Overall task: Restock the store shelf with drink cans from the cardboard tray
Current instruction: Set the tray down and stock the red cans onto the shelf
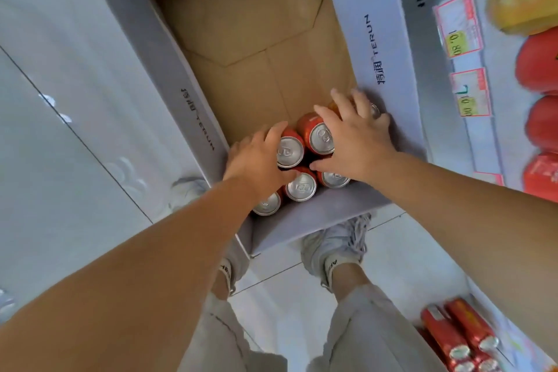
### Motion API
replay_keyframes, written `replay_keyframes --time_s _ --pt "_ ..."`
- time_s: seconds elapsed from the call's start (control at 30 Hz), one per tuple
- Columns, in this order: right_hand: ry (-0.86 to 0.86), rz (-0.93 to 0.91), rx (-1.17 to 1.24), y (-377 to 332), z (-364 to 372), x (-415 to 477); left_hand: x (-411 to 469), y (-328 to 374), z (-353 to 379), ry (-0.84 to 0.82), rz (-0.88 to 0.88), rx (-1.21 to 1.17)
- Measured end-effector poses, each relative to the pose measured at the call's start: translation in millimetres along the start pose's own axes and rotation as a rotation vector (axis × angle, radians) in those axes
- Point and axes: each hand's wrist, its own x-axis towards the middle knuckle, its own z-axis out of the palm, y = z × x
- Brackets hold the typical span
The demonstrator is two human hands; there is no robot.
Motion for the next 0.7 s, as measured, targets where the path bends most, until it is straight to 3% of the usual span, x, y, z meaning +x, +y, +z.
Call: replay_keyframes --time_s 0.27,0.53,0.7 --pt "0.139 0.080 0.000 -5.0 10.4 7.7 7.7 -8.4 -4.7 -0.003 0.022 -0.098" --pt "0.256 0.123 0.184 -11.7 7.2 10.7 4.1 -9.3 -13.3 0.276 -0.073 -0.387" --pt "0.169 0.127 0.157 -12.1 -4.0 20.3 16.4 -14.0 -19.1 0.256 -0.111 -0.437"
